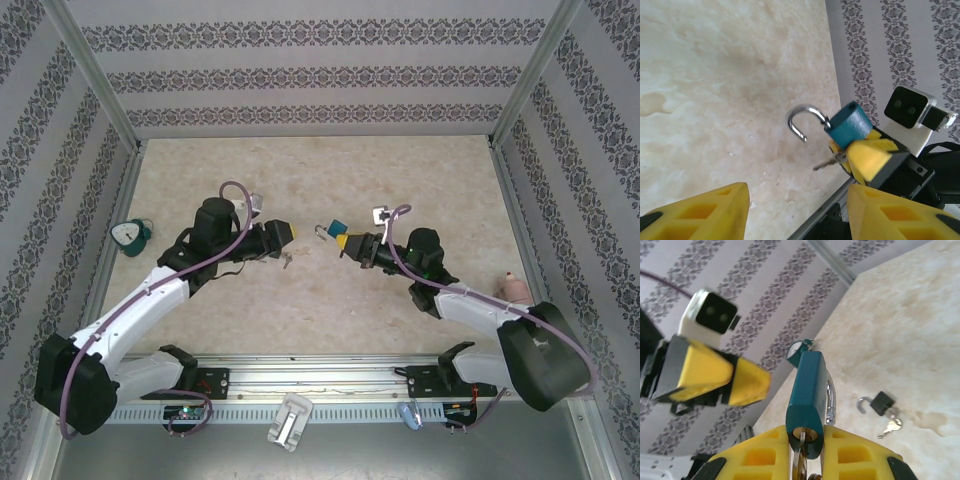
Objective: Unlock with the key
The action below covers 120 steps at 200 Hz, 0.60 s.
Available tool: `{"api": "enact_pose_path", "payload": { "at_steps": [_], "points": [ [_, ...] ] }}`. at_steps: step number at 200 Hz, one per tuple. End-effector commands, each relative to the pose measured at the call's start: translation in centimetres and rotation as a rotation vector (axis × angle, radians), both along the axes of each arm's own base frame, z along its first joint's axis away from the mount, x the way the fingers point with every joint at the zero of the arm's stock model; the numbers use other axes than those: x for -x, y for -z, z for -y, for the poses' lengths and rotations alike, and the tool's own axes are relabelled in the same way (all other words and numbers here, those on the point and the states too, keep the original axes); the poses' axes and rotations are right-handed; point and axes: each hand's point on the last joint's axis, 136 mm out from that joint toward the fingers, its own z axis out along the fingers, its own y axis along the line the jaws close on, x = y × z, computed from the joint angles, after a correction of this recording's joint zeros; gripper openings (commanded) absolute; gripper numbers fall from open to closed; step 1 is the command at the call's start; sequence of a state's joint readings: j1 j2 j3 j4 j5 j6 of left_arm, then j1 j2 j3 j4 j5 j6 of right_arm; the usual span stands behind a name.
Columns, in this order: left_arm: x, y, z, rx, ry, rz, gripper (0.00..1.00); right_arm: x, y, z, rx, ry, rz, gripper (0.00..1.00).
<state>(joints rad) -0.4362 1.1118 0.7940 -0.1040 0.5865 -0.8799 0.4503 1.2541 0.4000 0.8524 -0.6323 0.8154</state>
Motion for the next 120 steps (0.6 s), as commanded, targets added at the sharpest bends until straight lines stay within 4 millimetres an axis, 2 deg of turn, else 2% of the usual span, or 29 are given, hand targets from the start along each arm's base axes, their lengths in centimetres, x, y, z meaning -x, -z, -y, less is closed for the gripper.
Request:
{"api": "enact_pose_path", "payload": {
  "at_steps": [1, 62, 120],
  "points": [
    [-0.1, 0.0, -0.8, 0.015, -0.051, 0.007, 0.54, -1.5, 1.2, 0.9, 0.001, 0.076, -0.034, 0.0],
    [-0.1, 0.6, -1.0, 0.024, -0.066, -0.013, 0.54, -4.6, 5.8, 0.3, 0.025, 0.116, -0.177, 0.0],
    [-0.1, 1.1, -0.9, 0.035, -0.073, -0.033, 0.54, -7.0, 8.6, -0.8, -0.034, 0.125, -0.274, 0.0]
  ]
}}
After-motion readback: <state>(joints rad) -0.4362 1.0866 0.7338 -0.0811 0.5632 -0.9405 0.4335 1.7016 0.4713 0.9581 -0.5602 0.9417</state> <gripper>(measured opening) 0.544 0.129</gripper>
